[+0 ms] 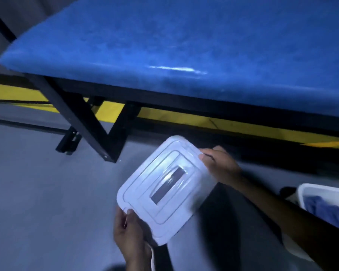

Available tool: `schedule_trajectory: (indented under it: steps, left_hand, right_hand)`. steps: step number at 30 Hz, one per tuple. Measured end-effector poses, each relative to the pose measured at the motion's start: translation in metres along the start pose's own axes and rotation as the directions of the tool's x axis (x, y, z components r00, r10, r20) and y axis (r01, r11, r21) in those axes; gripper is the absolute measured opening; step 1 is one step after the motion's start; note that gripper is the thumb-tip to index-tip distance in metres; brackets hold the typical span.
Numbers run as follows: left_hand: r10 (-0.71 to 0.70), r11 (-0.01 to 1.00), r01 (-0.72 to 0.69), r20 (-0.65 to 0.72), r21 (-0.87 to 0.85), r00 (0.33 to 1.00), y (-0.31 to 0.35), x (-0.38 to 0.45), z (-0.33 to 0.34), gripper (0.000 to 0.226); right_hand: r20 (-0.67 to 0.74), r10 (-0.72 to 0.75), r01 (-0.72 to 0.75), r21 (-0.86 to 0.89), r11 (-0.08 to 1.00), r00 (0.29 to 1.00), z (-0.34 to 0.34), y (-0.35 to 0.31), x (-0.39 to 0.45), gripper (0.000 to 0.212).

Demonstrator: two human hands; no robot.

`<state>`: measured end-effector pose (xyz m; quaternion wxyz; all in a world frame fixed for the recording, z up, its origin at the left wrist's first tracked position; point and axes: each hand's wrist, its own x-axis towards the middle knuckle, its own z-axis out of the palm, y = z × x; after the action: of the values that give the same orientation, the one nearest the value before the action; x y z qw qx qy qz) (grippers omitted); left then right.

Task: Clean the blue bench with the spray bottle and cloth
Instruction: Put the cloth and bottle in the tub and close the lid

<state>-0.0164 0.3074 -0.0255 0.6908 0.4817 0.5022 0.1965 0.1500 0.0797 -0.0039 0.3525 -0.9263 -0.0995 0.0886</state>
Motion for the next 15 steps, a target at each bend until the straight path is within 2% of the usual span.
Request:
schedule_trajectory:
  steps: [2,5,7,10,12,14,15]
  left_hand:
    - [0.027,0.998,-0.034,0.124,0.054,0.992,-0.002,-0.026,0.025,0.035]
    - [0.031,0.991,-0.073,0.334,0.113,0.942,-0.010,-0.079,0.065,0.034]
    - [0.016,0.984,-0.098,0.481,0.146,0.877,-0.022,-0.118,0.092,0.031]
    - [-0.014,0.973,-0.147,0.681,0.178,0.732,-0.047,-0.181,0.127,0.031]
    - [0.027,0.932,-0.307,0.803,0.196,0.596,-0.062,-0.216,0.147,0.036]
    - [0.052,0.865,-0.467,0.893,0.184,0.448,-0.081,-0.242,0.161,0.029]
    - [0.048,0.830,-0.524,0.912,0.191,0.408,-0.094,-0.248,0.166,0.023]
  right_hand:
    - [-0.128,-0.011,0.002,-0.068,0.998,0.992,-0.056,0.025,-0.044,0.046]
    - [-0.284,0.138,-0.187,-0.153,0.970,0.949,-0.126,0.082,-0.121,0.058]
    - [-0.368,0.216,-0.309,-0.214,0.927,0.904,-0.157,0.119,-0.174,0.051]
    - [-0.448,0.401,-0.553,-0.288,0.782,0.799,-0.192,0.161,-0.239,0.061]
    - [-0.471,0.540,-0.690,-0.237,0.684,0.698,-0.209,0.181,-0.270,0.063]
    - [-0.501,0.610,-0.766,-0.190,0.614,0.613,-0.219,0.204,-0.297,0.062]
    - [-0.514,0.627,-0.786,-0.169,0.595,0.585,-0.221,0.215,-0.309,0.062]
